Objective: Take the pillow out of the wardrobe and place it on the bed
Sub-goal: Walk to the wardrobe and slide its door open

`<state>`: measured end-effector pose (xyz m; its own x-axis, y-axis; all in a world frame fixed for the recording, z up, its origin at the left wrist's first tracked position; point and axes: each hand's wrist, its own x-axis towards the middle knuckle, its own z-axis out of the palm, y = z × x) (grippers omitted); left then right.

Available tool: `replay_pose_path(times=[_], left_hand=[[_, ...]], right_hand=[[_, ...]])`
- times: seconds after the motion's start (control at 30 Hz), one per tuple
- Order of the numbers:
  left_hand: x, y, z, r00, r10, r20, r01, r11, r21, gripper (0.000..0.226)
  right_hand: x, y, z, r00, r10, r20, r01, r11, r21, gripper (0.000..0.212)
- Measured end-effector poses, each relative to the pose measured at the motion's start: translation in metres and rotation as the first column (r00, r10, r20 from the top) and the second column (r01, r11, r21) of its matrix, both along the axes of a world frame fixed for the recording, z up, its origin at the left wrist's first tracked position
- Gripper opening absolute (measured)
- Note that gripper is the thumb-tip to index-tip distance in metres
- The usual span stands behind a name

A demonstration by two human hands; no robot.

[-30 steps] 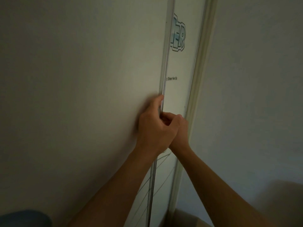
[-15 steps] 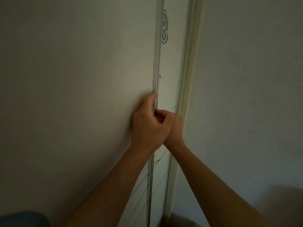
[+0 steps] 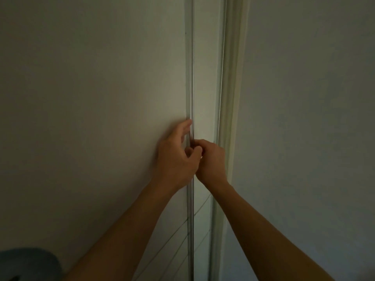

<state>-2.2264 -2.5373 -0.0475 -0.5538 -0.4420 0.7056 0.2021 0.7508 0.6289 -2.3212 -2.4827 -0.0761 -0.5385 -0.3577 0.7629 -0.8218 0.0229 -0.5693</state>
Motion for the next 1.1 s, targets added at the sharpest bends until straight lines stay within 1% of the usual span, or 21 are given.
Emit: replay_pose_path(times=[0.13, 0.23, 0.3, 0.47, 0.57, 0.73, 0.83, 0.97, 1.1], left_hand=[[-0.024, 0.0, -0.001, 0.998, -0.049, 0.03, 0.047, 0.998, 0.044, 0.07], [-0.042, 0.002, 0.0, 0.994, -0.1, 0.047, 0.097, 0.993, 0.073, 0.074], [-0.055, 0.004, 0.001, 0.99, -0.126, 0.058, 0.12, 0.988, 0.093, 0.075], [-0.09, 0.006, 0.004, 0.987, -0.138, 0.081, 0.125, 0.981, 0.147, 0.073], [-0.109, 0.006, -0.003, 0.989, -0.101, 0.106, 0.084, 0.985, 0.149, 0.071], [-0.138, 0.007, -0.01, 0.994, -0.049, 0.101, 0.034, 0.989, 0.144, 0.068], [-0.155, 0.01, -0.008, 0.996, -0.016, 0.087, 0.003, 0.99, 0.143, 0.066], [-0.173, 0.013, -0.008, 0.998, -0.016, 0.065, 0.005, 0.987, 0.162, 0.066], [-0.185, 0.01, -0.009, 0.997, -0.038, 0.064, 0.026, 0.985, 0.173, 0.066]], right_hand=[[-0.029, -0.001, -0.004, 1.0, 0.005, 0.002, -0.005, 1.0, -0.022, 0.008], [-0.047, -0.003, -0.006, 0.999, 0.027, 0.041, -0.024, 0.997, -0.067, 0.016], [-0.057, -0.003, -0.007, 0.997, 0.023, 0.071, -0.016, 0.994, -0.105, 0.017], [-0.079, 0.005, -0.012, 0.972, 0.029, 0.234, 0.023, 0.975, -0.22, 0.022], [-0.093, 0.012, -0.017, 0.965, 0.032, 0.26, 0.023, 0.978, -0.208, 0.027], [-0.113, 0.018, -0.019, 0.945, 0.106, 0.31, -0.056, 0.984, -0.166, 0.034], [-0.126, 0.021, -0.017, 0.942, 0.128, 0.31, -0.085, 0.985, -0.151, 0.028], [-0.14, 0.022, -0.02, 0.952, 0.106, 0.289, -0.075, 0.99, -0.116, 0.019], [-0.149, 0.023, -0.02, 0.932, 0.14, 0.335, -0.094, 0.984, -0.149, 0.021]])
